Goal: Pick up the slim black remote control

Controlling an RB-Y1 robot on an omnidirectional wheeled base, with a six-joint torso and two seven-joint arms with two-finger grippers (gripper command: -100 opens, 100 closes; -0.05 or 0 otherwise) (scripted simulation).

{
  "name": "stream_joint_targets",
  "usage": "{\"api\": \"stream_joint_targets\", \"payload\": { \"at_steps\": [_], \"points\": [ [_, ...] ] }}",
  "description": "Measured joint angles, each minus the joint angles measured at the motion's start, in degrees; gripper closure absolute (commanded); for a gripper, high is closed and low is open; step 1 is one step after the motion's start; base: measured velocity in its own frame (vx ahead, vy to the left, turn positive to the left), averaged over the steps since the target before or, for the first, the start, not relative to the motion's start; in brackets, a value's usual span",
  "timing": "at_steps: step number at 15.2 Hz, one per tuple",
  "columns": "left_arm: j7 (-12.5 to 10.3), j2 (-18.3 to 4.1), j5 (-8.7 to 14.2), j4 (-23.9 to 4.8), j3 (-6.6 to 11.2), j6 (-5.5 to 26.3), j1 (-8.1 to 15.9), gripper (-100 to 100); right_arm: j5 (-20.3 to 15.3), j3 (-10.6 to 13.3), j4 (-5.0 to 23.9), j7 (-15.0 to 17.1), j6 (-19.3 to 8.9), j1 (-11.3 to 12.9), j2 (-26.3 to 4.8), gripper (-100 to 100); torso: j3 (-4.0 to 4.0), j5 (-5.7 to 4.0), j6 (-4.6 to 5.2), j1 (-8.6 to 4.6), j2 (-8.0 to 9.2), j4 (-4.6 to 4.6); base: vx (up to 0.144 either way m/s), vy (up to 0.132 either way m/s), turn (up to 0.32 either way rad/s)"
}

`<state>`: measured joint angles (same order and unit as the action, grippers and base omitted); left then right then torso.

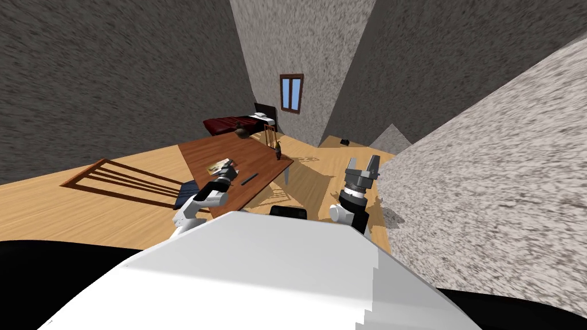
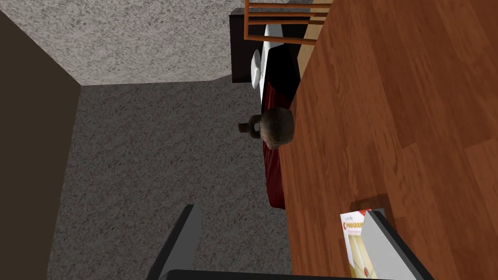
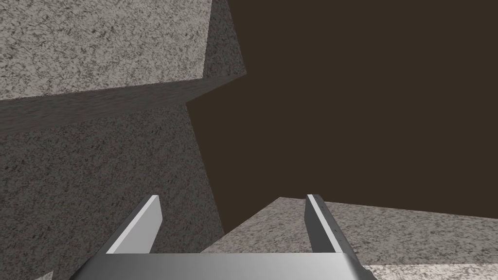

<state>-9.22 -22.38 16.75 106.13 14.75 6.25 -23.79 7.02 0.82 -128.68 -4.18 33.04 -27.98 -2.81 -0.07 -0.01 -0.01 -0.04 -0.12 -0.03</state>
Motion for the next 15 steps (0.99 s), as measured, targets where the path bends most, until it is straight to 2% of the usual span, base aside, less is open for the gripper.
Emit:
{"api": "stream_joint_targets", "payload": {
  "at_steps": [1, 3, 5, 7, 15],
  "points": [
    [-0.4, -0.6, 0.5, -1.1, 0.38, 0.8, 0.2, -100, 0.0, 0.0, 0.0, 0.0, 0.0, 0.0, 0.0, 0, 0.0, 0.0, 0.02, 0.0, 0.0, 0.0, 0.043, -0.013, -0.121],
    [-0.8, -0.6, 0.8, -2.0, 0.9, 3.0, 0.3, -100, 0.0, 0.0, 0.0, 0.0, 0.0, 0.0, 0.0, 0, -0.01, 0.0, 0.01, 0.0, -0.03, 0.0, 0.04, -0.006, -0.076],
    [-1.3, -0.9, 1.2, -4.1, 1.59, 5.2, 1.2, -100, 0.0, 0.0, 0.0, 0.0, 0.0, 0.0, 0.0, 0, -0.03, 0.0, 0.02, 0.01, -0.06, -0.01, 0.044, -0.004, -0.076],
    [-1.7, -1.2, 1.6, -4.3, 1.98, 7.2, 1.0, -100, 0.0, 0.0, 0.0, 0.0, 0.0, 0.0, 0.0, 0, 0.0, 0.0, -0.01, 0.02, 0.0, 0.0, 0.03, -0.004, -0.038],
    [-4.3, -3.2, 4.2, -9.9, 4.87, 16.4, 2.2, -100, 0.0, 0.0, 0.0, 0.0, 0.0, 0.0, 0.0, 0, -0.04, 0.0, 0.01, 0.02, -0.08, -0.02, 0.048, -0.005, -0.08]
  ]
}}
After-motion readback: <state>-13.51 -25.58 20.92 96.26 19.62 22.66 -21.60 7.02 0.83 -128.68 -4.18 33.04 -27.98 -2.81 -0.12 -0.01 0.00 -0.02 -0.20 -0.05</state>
